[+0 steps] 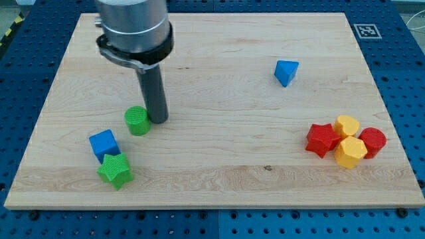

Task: Move your arm towards the blue triangle

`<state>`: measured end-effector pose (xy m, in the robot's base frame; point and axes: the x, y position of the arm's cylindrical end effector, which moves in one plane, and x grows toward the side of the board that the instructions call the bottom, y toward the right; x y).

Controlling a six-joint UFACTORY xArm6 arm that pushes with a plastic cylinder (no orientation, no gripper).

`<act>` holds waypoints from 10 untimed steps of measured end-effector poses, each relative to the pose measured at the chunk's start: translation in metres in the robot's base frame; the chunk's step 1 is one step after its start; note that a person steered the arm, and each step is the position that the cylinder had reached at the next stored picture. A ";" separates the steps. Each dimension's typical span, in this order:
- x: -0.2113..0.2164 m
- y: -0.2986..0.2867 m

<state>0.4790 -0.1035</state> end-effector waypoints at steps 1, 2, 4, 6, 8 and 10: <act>-0.014 -0.017; -0.021 -0.036; -0.009 -0.035; -0.068 0.049; -0.099 0.161; -0.123 0.239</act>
<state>0.3558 0.1351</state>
